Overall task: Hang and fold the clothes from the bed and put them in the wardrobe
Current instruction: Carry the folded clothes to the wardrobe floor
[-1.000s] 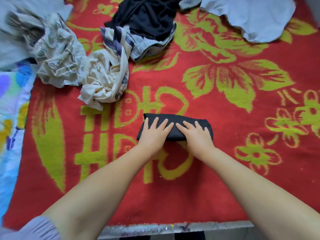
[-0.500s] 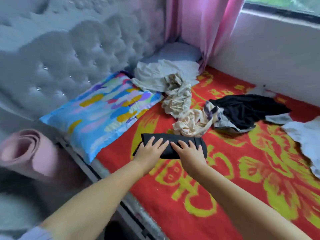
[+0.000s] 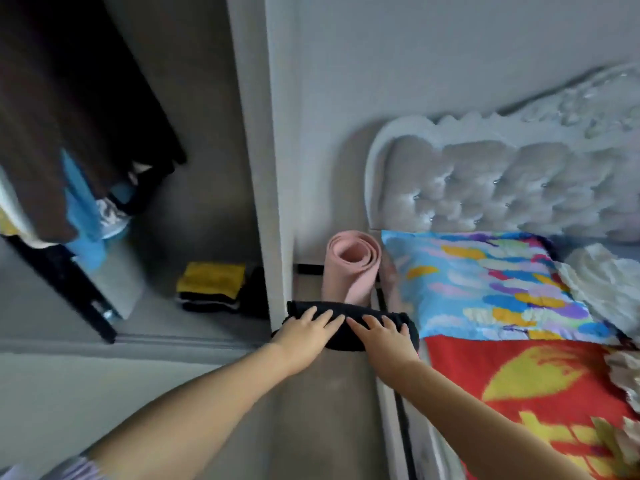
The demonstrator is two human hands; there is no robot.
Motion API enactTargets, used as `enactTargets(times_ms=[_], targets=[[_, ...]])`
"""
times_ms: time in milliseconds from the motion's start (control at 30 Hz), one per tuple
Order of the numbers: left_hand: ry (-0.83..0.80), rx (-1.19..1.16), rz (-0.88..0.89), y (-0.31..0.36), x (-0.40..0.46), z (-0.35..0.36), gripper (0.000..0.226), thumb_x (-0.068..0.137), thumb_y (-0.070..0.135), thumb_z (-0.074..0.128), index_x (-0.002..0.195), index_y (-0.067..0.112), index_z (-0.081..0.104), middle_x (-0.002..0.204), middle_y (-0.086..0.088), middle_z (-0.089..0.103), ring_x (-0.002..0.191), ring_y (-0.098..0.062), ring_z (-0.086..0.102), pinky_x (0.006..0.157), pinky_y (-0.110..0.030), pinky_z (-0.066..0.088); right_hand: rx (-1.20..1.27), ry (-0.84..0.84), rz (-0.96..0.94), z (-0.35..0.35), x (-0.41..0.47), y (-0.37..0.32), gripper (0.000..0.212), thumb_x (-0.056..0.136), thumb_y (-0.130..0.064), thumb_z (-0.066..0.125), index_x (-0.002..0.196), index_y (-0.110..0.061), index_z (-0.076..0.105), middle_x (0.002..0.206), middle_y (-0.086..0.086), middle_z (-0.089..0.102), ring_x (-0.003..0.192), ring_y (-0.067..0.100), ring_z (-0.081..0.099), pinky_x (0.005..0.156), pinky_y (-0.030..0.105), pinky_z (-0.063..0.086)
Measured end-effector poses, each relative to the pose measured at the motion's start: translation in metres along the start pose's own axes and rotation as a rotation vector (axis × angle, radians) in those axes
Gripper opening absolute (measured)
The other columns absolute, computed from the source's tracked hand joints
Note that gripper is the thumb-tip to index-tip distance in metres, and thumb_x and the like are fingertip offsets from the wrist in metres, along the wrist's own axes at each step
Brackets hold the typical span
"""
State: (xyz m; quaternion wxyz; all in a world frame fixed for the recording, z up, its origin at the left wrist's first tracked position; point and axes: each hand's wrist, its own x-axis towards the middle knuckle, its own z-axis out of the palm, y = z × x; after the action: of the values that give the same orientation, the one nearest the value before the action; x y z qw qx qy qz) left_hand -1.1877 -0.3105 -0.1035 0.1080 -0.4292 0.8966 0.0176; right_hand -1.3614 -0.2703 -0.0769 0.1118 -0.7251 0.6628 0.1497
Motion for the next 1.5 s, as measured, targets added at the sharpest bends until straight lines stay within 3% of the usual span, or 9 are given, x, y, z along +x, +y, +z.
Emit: enactTargets(times_ms=[233, 433, 967, 1033, 1100, 1133, 1267, 1367, 1500], targets=[[-0.071, 0.042, -0.223, -0.182, -0.129, 0.024, 0.075, 0.093, -0.005, 0.036, 0.153, 0.019, -0.002, 0.16, -0.007, 0.01, 0.144, -0.034, 0.015, 0.098, -0.047, 0.043, -0.082, 0.007, -0.286, -0.037, 0.072, -0.209, 0.081, 0.094, -0.006, 0.049, 0.153, -0.033, 0.0, 0.156, 0.004, 0.019, 0.144, 0.034, 0.016, 0.114, 0.058, 0.018], [-0.061, -0.006, -0.391, -0.272, -0.175, 0.043, 0.076, 0.092, -0.002, 0.041, 0.153, 0.021, 0.002, 0.156, -0.005, 0.02, 0.14, -0.033, 0.025, 0.094, -0.044, 0.047, -0.131, 0.002, -0.425, -0.06, 0.126, -0.309, 0.077, 0.097, -0.007, 0.046, 0.153, -0.034, 0.001, 0.158, 0.003, 0.017, 0.144, 0.035, 0.016, 0.114, 0.058, 0.019], [-0.296, -0.101, -0.348, -0.494, -0.033, 0.127, 0.073, 0.092, 0.004, 0.043, 0.153, 0.025, 0.008, 0.151, -0.01, 0.026, 0.136, -0.039, 0.028, 0.091, -0.051, 0.047, -0.067, -0.204, -0.403, -0.053, 0.383, -0.39, 0.078, 0.094, -0.006, 0.042, 0.153, -0.035, 0.001, 0.158, 0.0, 0.015, 0.145, 0.03, 0.016, 0.114, 0.052, 0.022], [-0.23, -0.09, -0.284, -0.525, -0.001, 0.153, 0.07, 0.089, 0.012, 0.052, 0.151, 0.027, 0.022, 0.144, -0.012, 0.039, 0.131, -0.039, 0.038, 0.087, -0.05, 0.051, -0.038, -0.197, -0.362, -0.034, 0.431, -0.399, 0.077, 0.093, -0.008, 0.041, 0.153, -0.037, 0.002, 0.157, -0.002, 0.017, 0.143, 0.028, 0.018, 0.113, 0.05, 0.024], [-0.234, -0.024, -0.26, -0.56, 0.031, 0.176, 0.069, 0.066, 0.034, 0.077, 0.131, 0.036, 0.055, 0.114, -0.003, 0.066, 0.102, -0.03, 0.064, 0.062, -0.037, 0.058, -0.045, -0.175, -0.325, -0.013, 0.487, -0.41, 0.075, 0.093, -0.01, 0.041, 0.152, -0.038, 0.005, 0.155, -0.003, 0.02, 0.142, 0.027, 0.021, 0.112, 0.047, 0.026], [-0.213, 0.021, -0.26, -0.574, 0.048, 0.193, 0.069, 0.058, 0.039, 0.08, 0.125, 0.038, 0.061, 0.106, 0.001, 0.069, 0.094, -0.026, 0.067, 0.055, -0.032, 0.057, -0.069, -0.17, -0.316, -0.001, 0.514, -0.415, 0.073, 0.094, -0.012, 0.042, 0.152, -0.039, 0.006, 0.155, -0.003, 0.021, 0.141, 0.027, 0.022, 0.111, 0.047, 0.027], [-0.268, -0.14, -0.267, -0.626, 0.113, 0.299, 0.068, 0.094, 0.015, 0.045, 0.153, 0.023, 0.011, 0.15, -0.014, 0.027, 0.137, -0.038, 0.027, 0.093, -0.053, 0.044, -0.101, -0.12, -0.275, 0.062, 0.606, -0.43, 0.07, 0.096, -0.022, 0.045, 0.152, -0.039, 0.007, 0.155, 0.001, 0.021, 0.142, 0.027, 0.021, 0.111, 0.052, 0.025], [-0.222, -0.111, -0.283, -0.66, 0.156, 0.356, 0.069, 0.097, 0.014, 0.04, 0.153, 0.025, 0.001, 0.155, -0.012, 0.018, 0.141, -0.038, 0.018, 0.102, -0.057, 0.034, -0.083, -0.049, -0.24, 0.106, 0.662, -0.439, 0.065, 0.1, -0.02, 0.037, 0.152, -0.038, 0.003, 0.157, 0.004, 0.019, 0.145, 0.03, 0.016, 0.112, 0.057, 0.021], [-0.045, 0.006, -0.347, -0.698, 0.202, 0.418, 0.061, 0.102, 0.02, 0.028, 0.152, 0.029, -0.004, 0.16, -0.009, 0.01, 0.146, -0.035, 0.006, 0.112, -0.062, 0.006, 0.011, 0.067, -0.196, 0.151, 0.728, -0.447, 0.068, 0.1, -0.015, 0.034, 0.152, -0.039, -0.002, 0.16, 0.0, 0.012, 0.147, 0.034, 0.007, 0.116, 0.056, 0.013]])
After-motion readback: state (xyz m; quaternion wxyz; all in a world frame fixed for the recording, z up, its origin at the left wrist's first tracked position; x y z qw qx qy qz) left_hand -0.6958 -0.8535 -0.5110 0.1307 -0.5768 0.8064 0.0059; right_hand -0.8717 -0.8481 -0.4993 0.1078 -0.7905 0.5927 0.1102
